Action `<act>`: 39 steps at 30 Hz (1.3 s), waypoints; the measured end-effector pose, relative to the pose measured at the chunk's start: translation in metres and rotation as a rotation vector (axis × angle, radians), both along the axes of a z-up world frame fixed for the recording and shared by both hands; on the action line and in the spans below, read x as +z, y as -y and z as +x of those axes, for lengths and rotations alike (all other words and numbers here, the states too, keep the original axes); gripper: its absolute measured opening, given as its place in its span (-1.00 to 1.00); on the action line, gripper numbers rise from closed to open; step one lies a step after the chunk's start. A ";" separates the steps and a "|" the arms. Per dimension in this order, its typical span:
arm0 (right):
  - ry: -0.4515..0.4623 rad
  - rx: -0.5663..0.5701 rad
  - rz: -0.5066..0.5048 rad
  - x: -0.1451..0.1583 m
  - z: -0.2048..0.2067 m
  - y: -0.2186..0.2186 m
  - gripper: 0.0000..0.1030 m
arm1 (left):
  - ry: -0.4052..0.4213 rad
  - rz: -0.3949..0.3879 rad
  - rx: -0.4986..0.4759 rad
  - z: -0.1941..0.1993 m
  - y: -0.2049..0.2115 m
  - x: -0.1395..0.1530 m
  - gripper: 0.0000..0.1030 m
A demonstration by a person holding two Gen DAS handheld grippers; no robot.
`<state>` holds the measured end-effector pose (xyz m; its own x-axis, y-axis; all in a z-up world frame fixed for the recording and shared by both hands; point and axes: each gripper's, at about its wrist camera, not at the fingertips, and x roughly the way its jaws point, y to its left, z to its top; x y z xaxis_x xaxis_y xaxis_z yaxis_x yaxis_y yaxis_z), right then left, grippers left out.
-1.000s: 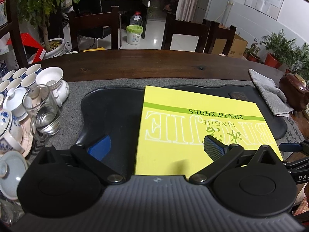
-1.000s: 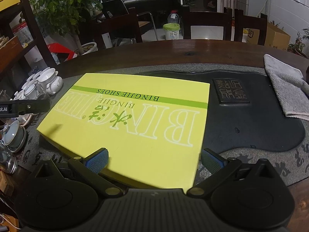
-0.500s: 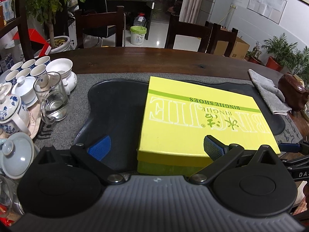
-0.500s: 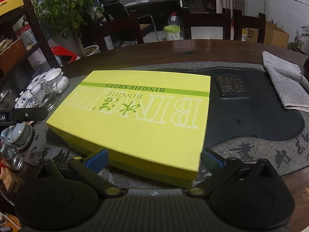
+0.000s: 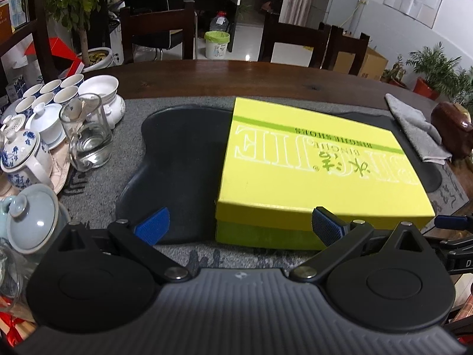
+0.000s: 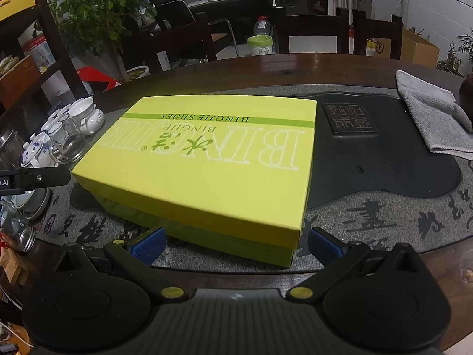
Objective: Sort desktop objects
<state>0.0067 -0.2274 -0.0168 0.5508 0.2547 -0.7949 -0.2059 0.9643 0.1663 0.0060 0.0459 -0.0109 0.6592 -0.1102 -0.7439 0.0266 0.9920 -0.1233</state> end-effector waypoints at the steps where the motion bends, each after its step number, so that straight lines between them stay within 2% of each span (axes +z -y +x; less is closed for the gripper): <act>1: -0.001 0.000 0.001 0.000 -0.001 0.000 1.00 | -0.004 -0.002 -0.001 -0.001 0.000 -0.001 0.99; 12: -0.022 0.015 -0.004 -0.007 -0.014 -0.004 1.00 | -0.060 0.024 0.001 -0.012 0.005 -0.015 0.99; 20: -0.045 0.015 -0.022 -0.020 -0.022 -0.010 1.00 | -0.119 0.036 0.036 -0.012 0.005 -0.029 0.99; 39: -0.087 -0.063 -0.024 -0.041 -0.027 0.000 1.00 | -0.202 0.048 0.131 -0.008 -0.010 -0.055 0.99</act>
